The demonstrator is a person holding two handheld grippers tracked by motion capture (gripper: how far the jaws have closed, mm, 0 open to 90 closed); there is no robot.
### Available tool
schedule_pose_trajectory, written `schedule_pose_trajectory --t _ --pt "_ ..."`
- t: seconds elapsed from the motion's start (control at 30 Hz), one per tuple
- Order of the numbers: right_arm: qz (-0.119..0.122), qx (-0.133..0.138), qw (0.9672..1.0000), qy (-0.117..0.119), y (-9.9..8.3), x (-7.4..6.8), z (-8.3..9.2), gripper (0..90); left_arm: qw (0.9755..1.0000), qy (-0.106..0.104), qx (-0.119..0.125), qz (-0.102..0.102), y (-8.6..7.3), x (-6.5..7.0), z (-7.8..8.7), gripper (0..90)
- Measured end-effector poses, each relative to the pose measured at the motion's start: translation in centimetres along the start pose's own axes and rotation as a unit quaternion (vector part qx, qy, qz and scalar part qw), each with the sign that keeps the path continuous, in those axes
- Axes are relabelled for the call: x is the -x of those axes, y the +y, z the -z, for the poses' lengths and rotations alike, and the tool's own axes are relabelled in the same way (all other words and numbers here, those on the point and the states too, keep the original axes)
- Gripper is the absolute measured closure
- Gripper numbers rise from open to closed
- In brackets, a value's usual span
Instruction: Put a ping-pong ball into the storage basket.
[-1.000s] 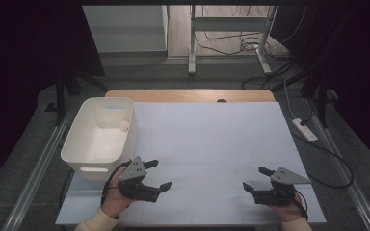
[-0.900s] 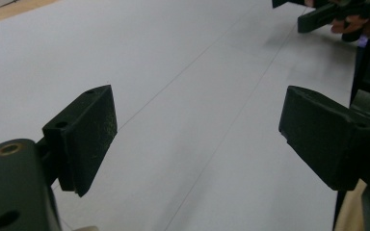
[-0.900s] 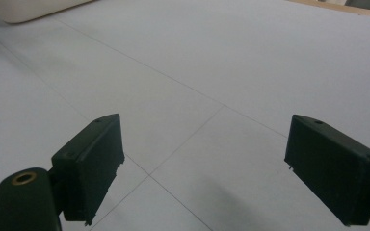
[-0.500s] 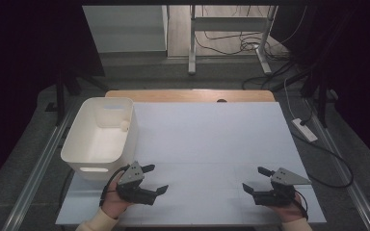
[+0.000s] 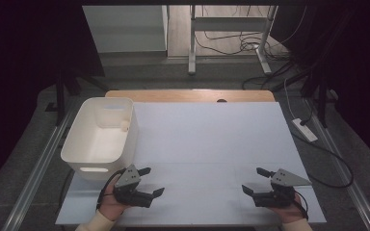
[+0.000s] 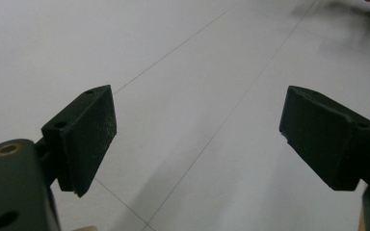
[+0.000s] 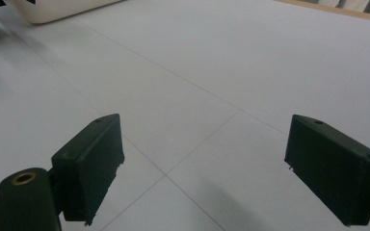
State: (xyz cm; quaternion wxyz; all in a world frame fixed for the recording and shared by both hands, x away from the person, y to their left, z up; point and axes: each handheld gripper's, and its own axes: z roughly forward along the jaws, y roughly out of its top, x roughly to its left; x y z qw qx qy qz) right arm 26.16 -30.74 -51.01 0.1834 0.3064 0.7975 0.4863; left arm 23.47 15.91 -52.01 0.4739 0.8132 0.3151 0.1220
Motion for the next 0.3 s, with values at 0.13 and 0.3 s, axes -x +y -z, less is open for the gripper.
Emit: schedule_pose_trajectory --t 0.13,0.3 --pt "0.000 -0.002 1.0000 0.001 -0.04 0.00 -0.01 13.1 1.0000 0.002 0.002 0.001 0.03 -0.13 0.00 13.7" --pt "0.000 -0.001 1.0000 0.002 -0.07 0.00 0.02 13.1 1.0000 0.001 0.002 0.000 0.08 -0.11 -0.03 13.7"
